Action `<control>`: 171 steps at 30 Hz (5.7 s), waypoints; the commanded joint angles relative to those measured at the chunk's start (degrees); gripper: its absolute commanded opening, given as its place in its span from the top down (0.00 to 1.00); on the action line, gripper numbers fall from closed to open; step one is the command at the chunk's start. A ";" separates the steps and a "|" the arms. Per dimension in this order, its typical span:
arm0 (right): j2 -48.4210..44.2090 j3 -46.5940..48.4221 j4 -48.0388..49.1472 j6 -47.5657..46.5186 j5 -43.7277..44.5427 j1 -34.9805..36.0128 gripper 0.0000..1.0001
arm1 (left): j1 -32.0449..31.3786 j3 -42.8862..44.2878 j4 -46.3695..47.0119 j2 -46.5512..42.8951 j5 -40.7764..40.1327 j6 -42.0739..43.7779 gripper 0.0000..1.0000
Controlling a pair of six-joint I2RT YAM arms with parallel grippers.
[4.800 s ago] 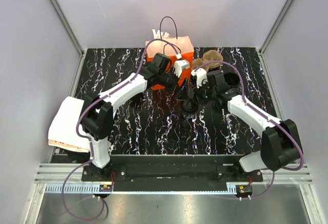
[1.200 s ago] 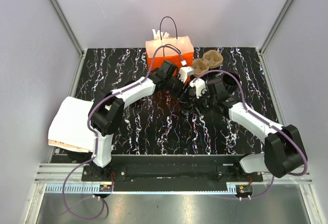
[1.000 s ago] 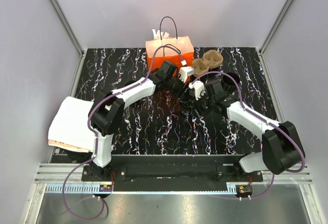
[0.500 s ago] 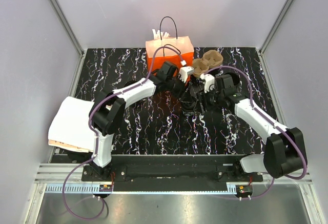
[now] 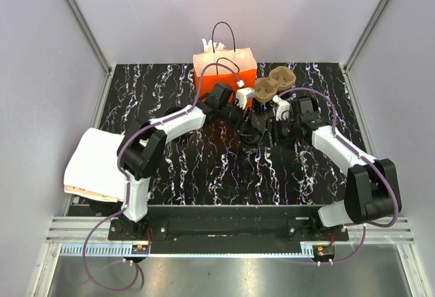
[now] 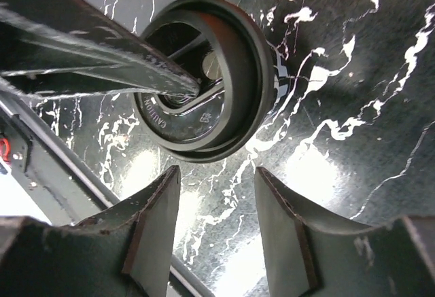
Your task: Pack the takeout coffee
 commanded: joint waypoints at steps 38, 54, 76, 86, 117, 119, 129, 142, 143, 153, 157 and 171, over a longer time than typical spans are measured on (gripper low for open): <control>10.33 1.26 5.35 12.19 -4.61 -3.72 0.49 | 0.12 -5.03 -4.12 2.03 -8.70 0.47 0.46; 12.61 2.49 4.83 11.93 -0.47 -3.72 0.50 | 0.38 -4.77 -5.44 5.19 -8.79 0.82 0.49; 17.62 4.16 3.60 11.49 4.98 -3.72 0.50 | 0.12 -5.38 -5.96 7.83 -8.18 0.74 0.55; 17.98 5.12 3.07 11.40 4.36 -3.72 0.55 | -0.06 -5.38 -6.05 9.32 -8.00 0.47 0.57; 6.64 12.85 -1.50 9.91 -3.11 -3.63 0.45 | -0.06 -2.31 -8.16 6.43 -4.75 2.40 0.47; 5.94 13.38 -2.46 9.03 -3.19 -3.63 0.43 | -0.14 -1.34 -8.78 5.64 -4.31 2.84 0.42; 4.27 15.67 -3.34 6.48 0.49 -3.63 0.42 | 0.12 1.47 -10.97 2.47 -2.73 4.60 0.19; 0.57 13.91 -4.40 2.88 3.40 -3.54 0.45 | 0.12 8.24 -14.58 -1.83 0.61 6.27 0.07; 0.49 13.74 -4.40 2.70 3.49 -3.54 0.46 | 0.12 8.68 -14.75 -2.10 0.61 6.27 0.05; -0.22 12.86 -4.31 0.41 7.09 -0.55 0.49 | 0.65 12.55 -16.33 -5.61 3.94 6.63 0.01; -0.13 12.68 -4.14 -0.72 8.93 1.46 0.49 | 0.65 12.90 -17.30 -7.37 5.01 6.89 0.01; 4.00 14.44 -5.54 -7.67 13.86 6.83 0.51 | 13.64 3.86 -26.44 -23.89 9.13 18.05 0.01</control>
